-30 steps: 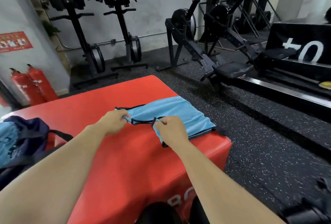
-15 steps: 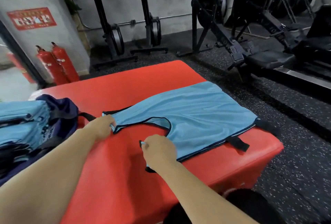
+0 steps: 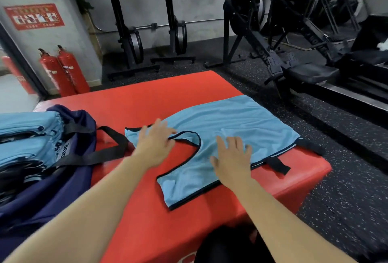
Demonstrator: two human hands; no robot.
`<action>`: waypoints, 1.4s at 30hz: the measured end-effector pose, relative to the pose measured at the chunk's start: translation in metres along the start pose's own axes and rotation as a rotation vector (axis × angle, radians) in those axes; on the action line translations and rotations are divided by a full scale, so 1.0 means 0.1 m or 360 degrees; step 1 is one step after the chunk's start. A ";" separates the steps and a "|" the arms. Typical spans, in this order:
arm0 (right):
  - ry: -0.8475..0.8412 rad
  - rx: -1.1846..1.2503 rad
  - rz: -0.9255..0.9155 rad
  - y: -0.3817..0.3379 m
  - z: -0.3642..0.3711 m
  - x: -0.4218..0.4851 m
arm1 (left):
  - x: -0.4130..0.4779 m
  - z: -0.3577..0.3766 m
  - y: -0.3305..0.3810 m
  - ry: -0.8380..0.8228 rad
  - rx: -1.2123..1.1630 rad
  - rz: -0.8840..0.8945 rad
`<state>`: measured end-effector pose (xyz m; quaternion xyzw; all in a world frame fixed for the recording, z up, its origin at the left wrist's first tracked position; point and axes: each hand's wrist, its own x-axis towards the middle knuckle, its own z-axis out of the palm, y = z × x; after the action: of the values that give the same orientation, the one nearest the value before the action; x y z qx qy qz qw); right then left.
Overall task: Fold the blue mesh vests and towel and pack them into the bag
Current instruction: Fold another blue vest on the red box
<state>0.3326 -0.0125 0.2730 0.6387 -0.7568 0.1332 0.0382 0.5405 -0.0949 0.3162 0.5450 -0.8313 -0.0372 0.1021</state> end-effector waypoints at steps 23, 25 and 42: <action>-0.0342 0.0494 -0.0159 -0.78 -0.23 -0.51 | -1.02 -0.13 -0.22 -0.0617 0.0981 -0.0055; -0.0215 0.0413 -0.0166 -0.40 -0.33 -0.41 | -1.00 -0.10 -0.10 -0.0497 0.0802 -0.0110; -0.0323 -0.0096 0.0169 1.66 -0.44 -0.25 | -0.82 0.26 1.11 -0.0663 -0.0101 -0.0534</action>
<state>0.1699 0.0466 0.2839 0.6065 -0.7933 0.0470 -0.0266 0.4672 0.0236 0.2997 0.6523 -0.7309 -0.1911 -0.0616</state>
